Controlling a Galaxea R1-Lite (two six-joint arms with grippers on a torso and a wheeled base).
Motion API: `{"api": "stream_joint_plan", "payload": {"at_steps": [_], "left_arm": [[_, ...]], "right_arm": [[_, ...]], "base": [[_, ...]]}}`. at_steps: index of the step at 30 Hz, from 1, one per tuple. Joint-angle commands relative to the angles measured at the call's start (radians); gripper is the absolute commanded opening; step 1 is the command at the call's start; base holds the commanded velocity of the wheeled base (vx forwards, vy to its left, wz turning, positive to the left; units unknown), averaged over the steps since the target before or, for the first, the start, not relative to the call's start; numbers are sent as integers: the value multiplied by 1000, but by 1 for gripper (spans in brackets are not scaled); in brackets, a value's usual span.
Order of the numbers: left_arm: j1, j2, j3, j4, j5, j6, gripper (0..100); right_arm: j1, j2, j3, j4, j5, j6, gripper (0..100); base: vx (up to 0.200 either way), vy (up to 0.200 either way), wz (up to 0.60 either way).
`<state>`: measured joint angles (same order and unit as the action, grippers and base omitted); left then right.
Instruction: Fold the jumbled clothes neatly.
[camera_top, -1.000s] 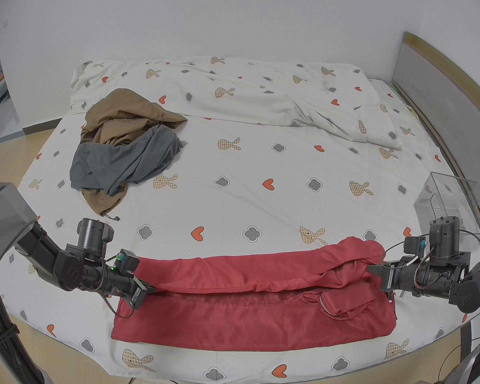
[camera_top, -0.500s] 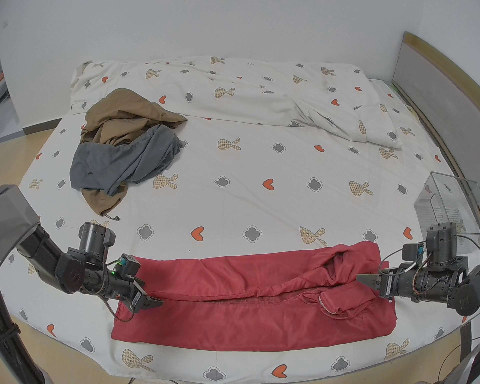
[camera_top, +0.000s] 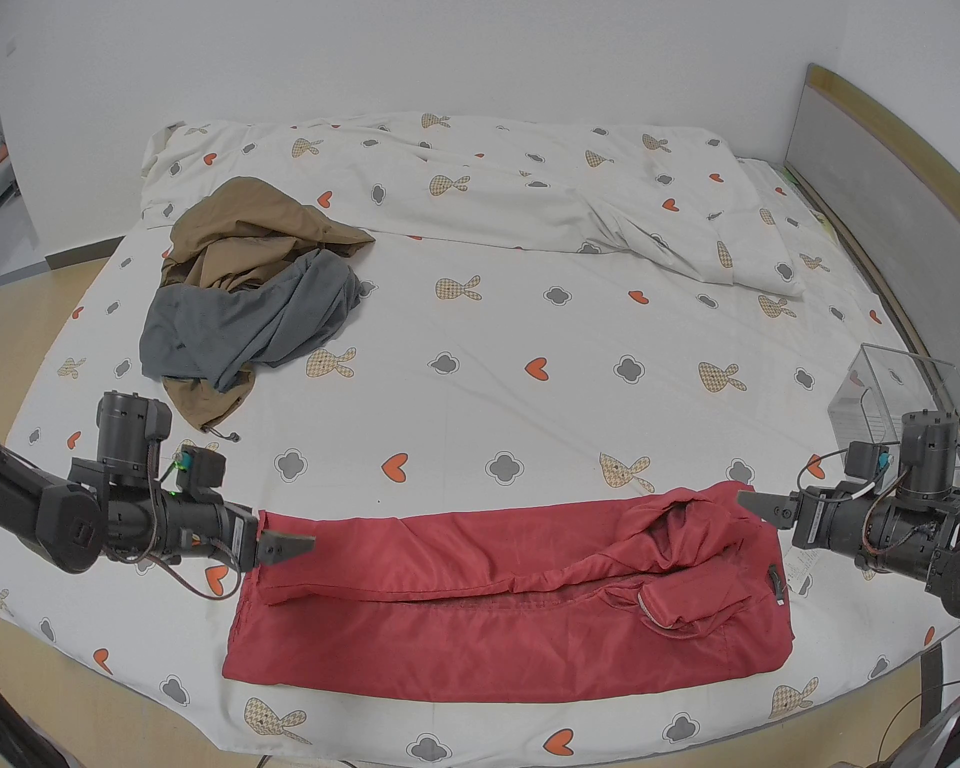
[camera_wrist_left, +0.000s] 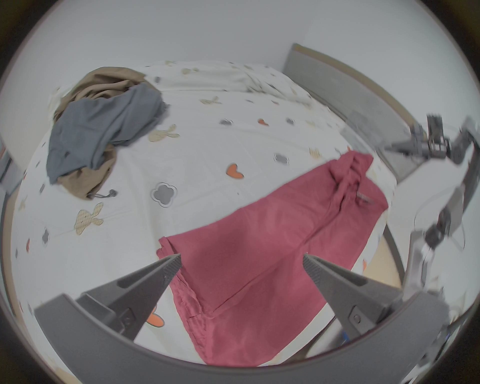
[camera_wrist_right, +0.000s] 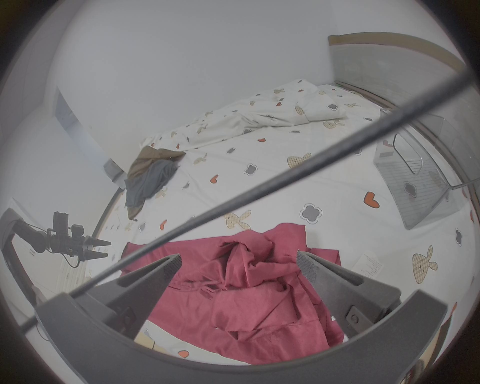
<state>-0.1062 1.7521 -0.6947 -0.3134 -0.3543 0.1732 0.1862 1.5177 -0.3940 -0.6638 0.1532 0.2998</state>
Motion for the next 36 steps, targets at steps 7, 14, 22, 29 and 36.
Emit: {"api": "stream_joint_plan", "payload": {"at_steps": [7,14,22,29,36], "left_arm": [[161,-54,-319,93,-417,-859,100],[192,-125,-273,48,-580,-919,100],[166,-227,-126,-177,-580,-926,100],[168,-238,-62,-303,-583,-934,100],[168,-214,-57,-308,-585,-937,100]], "right_arm": [[-142,260,-81,-19,215,73,100],[-129,357,-149,-134,391,257,100],[-79,411,-183,-149,378,165,100],[-57,397,-143,-128,374,128,100],[-42,427,-77,-131,269,48,0]], "base": [[0,0,0],[0,0,0],[0,0,0],[0,0,0],[0,0,0]]}}
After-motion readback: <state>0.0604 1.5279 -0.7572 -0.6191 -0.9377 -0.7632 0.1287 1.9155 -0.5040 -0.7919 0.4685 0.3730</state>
